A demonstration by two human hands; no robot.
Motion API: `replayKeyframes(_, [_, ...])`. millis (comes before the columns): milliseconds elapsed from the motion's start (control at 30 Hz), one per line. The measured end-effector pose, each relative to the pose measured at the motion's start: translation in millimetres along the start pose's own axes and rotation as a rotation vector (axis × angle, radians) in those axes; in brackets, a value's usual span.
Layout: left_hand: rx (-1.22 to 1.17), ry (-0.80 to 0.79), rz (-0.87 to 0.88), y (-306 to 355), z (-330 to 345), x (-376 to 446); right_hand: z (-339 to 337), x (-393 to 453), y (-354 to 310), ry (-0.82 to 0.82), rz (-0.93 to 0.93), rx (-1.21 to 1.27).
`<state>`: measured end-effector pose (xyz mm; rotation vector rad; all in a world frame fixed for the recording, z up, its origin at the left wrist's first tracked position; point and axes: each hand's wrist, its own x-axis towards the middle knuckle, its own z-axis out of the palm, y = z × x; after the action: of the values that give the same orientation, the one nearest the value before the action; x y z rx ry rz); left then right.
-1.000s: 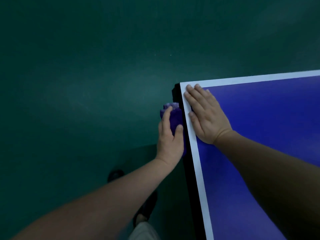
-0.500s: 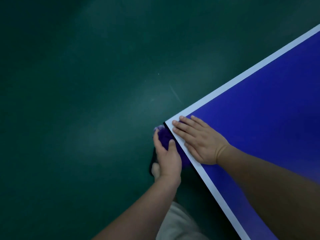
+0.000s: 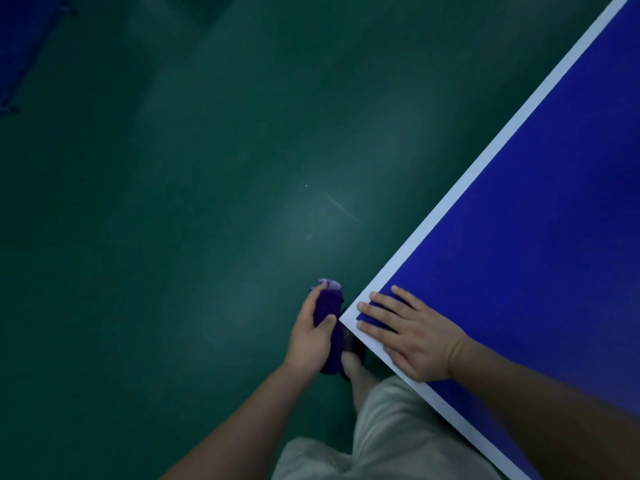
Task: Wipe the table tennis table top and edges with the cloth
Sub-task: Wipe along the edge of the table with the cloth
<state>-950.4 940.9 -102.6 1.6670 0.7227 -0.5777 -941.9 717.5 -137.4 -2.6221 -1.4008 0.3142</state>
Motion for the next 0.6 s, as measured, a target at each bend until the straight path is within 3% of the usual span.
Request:
replayKeyframes(133, [0.227,-0.189,-0.001,20,-12,16,-6,2,1,-0.021,0.003,0.032])
replayKeyframes(467, [0.441,-0.402,0.078,67,8,54,-10,2,-1,0.064,0.16,0.103])
replayKeyframes(533, [0.426,-0.437,0.1,74,17,61,-8,5,-4,0.088,0.243,0.089])
replayKeyframes(600, [0.395,-0.452,0.136,82,26,68,-10,11,-6,0.115,0.455,0.108])
